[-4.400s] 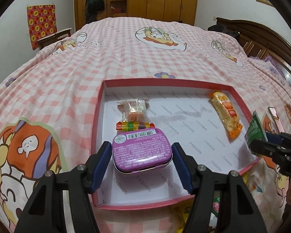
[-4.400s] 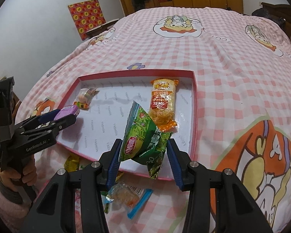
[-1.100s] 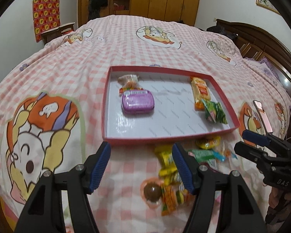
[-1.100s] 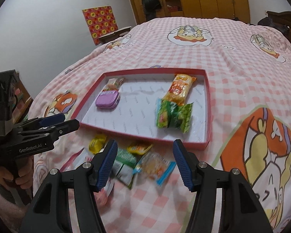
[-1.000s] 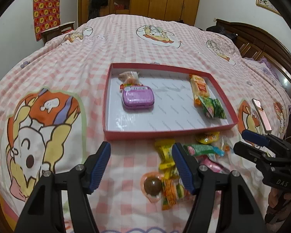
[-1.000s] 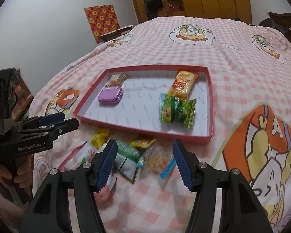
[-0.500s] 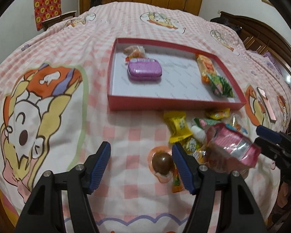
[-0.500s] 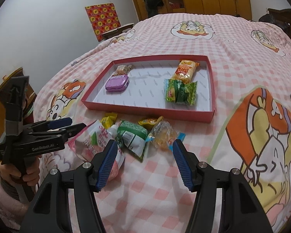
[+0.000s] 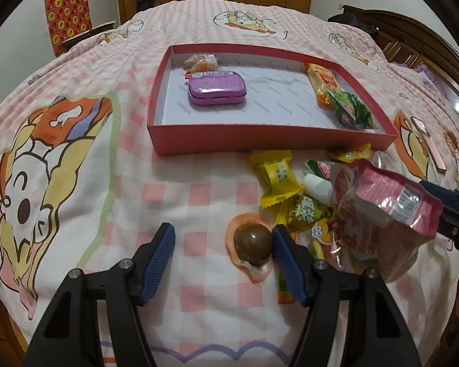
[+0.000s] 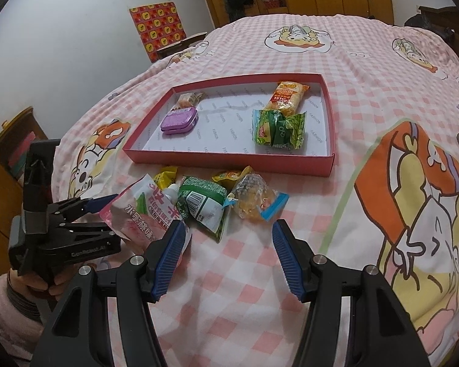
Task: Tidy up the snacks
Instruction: 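Grasp the brown chocolate ball with the left tool while the right tool approaches the clear candy bag, then lift the chocolate ball with the left tool while the right tool grasps the clear blue-stick candy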
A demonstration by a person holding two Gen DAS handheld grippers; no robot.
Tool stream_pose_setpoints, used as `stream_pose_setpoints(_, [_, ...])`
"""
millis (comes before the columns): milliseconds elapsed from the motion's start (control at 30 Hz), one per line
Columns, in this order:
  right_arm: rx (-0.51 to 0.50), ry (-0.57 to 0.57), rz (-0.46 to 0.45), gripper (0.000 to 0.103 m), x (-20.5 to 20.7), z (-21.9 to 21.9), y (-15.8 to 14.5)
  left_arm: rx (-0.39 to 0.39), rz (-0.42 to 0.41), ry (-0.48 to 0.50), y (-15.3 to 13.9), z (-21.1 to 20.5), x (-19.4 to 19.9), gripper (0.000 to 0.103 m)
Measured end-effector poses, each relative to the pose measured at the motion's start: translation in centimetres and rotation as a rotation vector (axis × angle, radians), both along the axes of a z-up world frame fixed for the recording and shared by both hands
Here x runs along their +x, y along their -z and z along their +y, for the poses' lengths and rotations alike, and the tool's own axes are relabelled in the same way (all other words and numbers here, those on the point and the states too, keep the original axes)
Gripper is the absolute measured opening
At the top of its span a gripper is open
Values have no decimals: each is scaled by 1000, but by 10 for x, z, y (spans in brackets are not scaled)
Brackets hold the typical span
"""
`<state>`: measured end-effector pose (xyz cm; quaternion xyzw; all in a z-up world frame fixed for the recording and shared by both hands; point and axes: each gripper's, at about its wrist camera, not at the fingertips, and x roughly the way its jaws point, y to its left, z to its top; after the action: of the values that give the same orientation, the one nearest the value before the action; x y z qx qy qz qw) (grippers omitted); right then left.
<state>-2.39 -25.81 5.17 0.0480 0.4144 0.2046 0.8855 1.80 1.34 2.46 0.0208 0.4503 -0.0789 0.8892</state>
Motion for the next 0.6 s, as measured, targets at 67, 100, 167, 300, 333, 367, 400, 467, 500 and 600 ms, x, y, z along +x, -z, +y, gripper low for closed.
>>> stream_pose_setpoints(67, [2,1,0,61,0,0,0,4,-11,2,0,-1,0,63])
stream_pose_setpoints(100, [3,1,0,61,-1,0,0,-2,-14,11,0,-2,0,59])
stream_pose_setpoints(167, [8,1,1,61,-1,0,1,-17,-15,34,-1,-5,-2,44])
stream_pose_setpoints(300, [10,0,8,61,-2,0,3,-37,-12,54,-2,-6,-3,31])
stream_pose_setpoints(333, [10,-1,9,61,-2,0,4,-43,-11,54,-3,-6,-3,31])
stream_pose_setpoints(367, [10,-1,10,61,-1,0,4,-56,-6,49,-4,-3,-3,31])
stream_pose_setpoints(400, [11,0,10,61,-1,0,4,-66,-4,44,-5,-2,-3,31])
stream_pose_setpoints(467, [12,4,10,61,-1,-1,4,-91,-4,33,-9,4,-4,31])
stream_pose_setpoints(500, [14,7,12,61,0,-1,5,-96,-7,28,-11,7,-5,31])
stream_pose_setpoints(600, [21,17,18,61,2,-3,6,-92,-26,8,-16,14,-6,31])
